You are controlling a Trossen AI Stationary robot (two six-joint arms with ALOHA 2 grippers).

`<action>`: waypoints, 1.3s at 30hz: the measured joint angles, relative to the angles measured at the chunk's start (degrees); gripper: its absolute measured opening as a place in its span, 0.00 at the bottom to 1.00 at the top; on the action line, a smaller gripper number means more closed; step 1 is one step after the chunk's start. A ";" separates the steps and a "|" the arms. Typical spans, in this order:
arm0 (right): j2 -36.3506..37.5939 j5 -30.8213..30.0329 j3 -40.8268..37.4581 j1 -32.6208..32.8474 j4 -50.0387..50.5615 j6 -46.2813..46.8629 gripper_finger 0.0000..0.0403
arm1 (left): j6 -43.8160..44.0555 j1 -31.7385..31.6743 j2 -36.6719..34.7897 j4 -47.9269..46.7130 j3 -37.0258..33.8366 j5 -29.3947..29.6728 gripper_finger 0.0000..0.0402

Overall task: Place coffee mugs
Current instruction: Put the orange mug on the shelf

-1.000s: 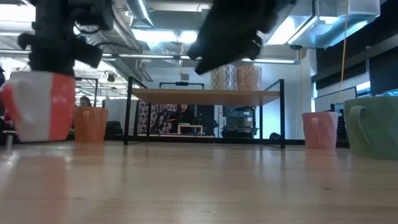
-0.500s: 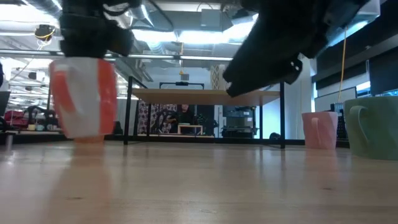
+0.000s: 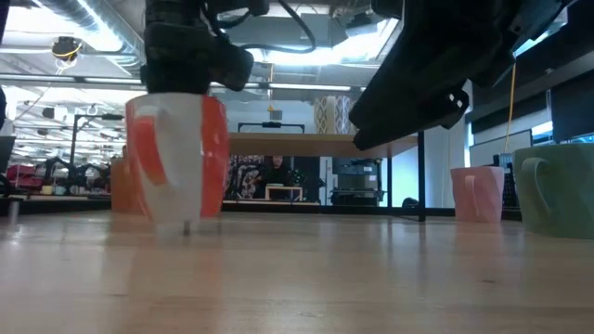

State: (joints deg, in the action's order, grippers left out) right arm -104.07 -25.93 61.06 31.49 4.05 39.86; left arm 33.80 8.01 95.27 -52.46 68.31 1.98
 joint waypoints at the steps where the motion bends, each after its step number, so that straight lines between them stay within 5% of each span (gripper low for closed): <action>1: 0.00 0.00 0.00 -0.01 0.05 0.01 0.47 | 0.13 -0.04 0.17 0.25 0.00 -0.02 0.04; 14: -0.02 -4.19 0.01 -0.01 -0.52 0.46 0.47 | 2.12 -0.79 0.93 3.36 -0.07 0.24 0.05; 28: -0.02 -5.37 0.02 -0.01 -1.61 0.58 0.47 | 0.88 -0.76 0.35 5.72 -0.07 -0.22 0.28; 33: -0.04 -3.86 0.02 -0.01 -5.07 -1.90 0.49 | 0.38 -0.38 -3.75 4.11 -0.07 -1.42 0.28; 39: -0.07 -3.40 0.21 -0.01 -10.61 -4.98 0.64 | 1.60 2.48 -13.58 1.46 -0.07 1.50 0.28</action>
State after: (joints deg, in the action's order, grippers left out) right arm -104.14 -29.33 61.27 31.48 -6.56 34.88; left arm 35.41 10.49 81.69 -51.00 68.25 3.48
